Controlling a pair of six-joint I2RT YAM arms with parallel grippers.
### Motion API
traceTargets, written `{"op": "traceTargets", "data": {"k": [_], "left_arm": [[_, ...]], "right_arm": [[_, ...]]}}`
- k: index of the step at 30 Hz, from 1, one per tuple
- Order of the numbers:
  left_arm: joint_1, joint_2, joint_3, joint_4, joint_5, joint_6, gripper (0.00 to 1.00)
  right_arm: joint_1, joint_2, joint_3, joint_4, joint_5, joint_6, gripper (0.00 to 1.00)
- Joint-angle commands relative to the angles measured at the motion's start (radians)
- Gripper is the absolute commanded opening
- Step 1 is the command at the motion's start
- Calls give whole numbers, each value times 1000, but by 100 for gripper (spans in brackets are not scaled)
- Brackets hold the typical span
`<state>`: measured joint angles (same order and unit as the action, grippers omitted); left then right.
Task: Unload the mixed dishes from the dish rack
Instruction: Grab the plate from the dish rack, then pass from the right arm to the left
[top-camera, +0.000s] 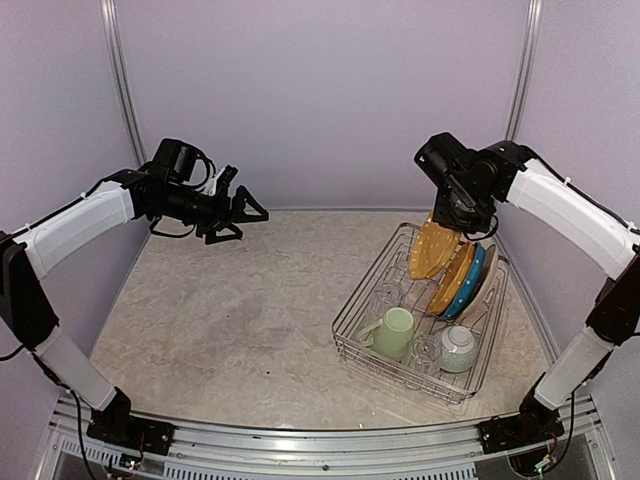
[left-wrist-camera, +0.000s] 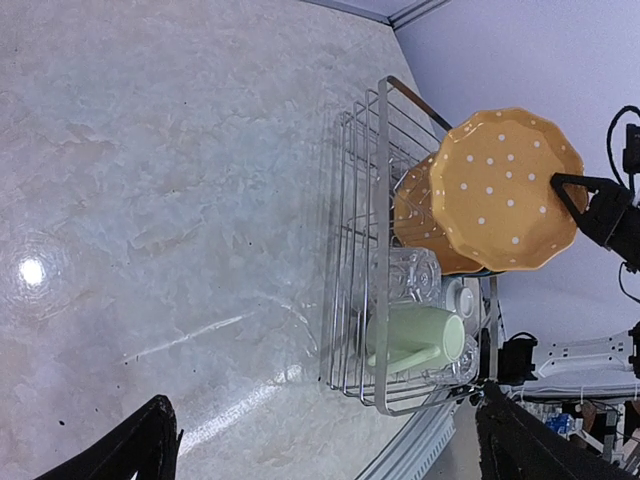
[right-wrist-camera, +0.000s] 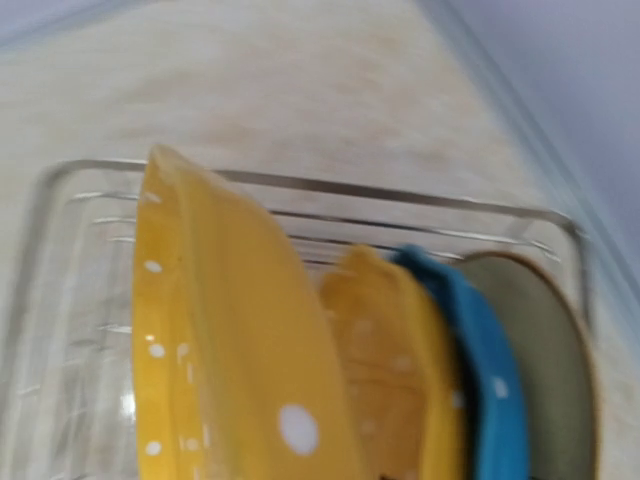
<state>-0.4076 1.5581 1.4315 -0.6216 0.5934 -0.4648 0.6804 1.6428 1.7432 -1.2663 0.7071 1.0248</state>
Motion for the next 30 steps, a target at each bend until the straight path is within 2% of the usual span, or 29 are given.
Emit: {"op": "traceTargets", "data": {"k": [1, 6, 10, 17, 20, 25, 30], "left_arm": [[-9, 2, 29, -12, -25, 16, 99], [-8, -8, 27, -12, -33, 20, 99], [-8, -28, 24, -12, -70, 31, 99], [-3, -95, -5, 22, -119, 44, 99], [4, -104, -27, 76, -18, 20, 99], [12, -74, -76, 224, 273, -80, 99], [16, -26, -120, 363, 419, -189, 99]], "right_arm": [[8, -152, -55, 281, -48, -194, 0], [8, -188, -54, 343, -84, -266, 0], [6, -216, -83, 475, -178, -359, 0], [5, -214, -128, 772, -477, -458, 0], [5, -181, -138, 874, -593, -450, 0], [5, -129, -215, 1114, -785, -356, 0], [7, -70, -255, 1292, -913, -264, 0]]}}
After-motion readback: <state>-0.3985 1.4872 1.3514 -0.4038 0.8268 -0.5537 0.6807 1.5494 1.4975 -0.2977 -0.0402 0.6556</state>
